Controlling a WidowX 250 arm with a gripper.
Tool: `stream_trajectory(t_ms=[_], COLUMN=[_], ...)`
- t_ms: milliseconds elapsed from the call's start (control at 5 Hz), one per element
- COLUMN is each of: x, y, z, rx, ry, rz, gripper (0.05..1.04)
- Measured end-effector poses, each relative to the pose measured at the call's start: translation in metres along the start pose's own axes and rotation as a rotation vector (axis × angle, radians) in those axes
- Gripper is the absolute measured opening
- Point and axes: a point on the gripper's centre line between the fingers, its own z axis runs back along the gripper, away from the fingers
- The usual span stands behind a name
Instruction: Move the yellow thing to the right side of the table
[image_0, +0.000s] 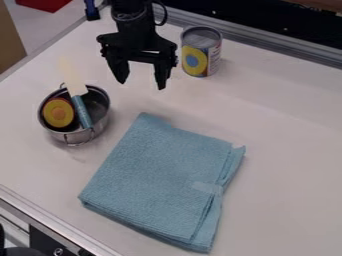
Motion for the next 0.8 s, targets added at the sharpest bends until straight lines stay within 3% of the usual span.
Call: stream_trajectory(t_ms=[200,600,800], x=[-0.006,-0.004,-0.010], y=[0.000,0.034,0.052], z=[-0.008,0.003,0.004], rx=[0.001,0.022,0.050], ry=[0.031,0.019,0.043], rz=[0.003,0.127,0.165], gripper=[1.000,1.000,1.000])
